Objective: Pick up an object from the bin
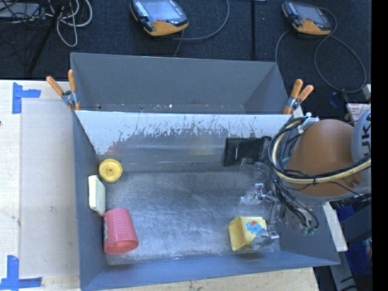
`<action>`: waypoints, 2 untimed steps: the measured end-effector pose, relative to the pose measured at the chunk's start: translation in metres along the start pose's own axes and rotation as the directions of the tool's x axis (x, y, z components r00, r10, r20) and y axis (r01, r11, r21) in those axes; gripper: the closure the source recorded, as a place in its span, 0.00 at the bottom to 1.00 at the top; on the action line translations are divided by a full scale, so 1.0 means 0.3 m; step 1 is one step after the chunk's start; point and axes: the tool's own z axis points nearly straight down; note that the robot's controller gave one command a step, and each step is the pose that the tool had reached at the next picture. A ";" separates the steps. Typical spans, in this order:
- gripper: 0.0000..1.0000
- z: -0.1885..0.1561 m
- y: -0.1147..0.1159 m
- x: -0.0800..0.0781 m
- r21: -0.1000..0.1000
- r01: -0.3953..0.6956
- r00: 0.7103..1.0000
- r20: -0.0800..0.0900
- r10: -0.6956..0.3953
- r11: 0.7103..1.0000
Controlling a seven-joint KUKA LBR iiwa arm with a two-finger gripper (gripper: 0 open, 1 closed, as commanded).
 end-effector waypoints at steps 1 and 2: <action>0.00 0.239 0.010 -0.014 0.000 -0.159 0.987 0.015 0.159 0.987; 1.00 0.241 0.022 -0.025 0.005 0.058 0.998 0.032 -0.058 0.998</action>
Offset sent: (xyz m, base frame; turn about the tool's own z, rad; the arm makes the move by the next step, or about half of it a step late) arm -0.0026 0.0056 -0.0779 -0.0601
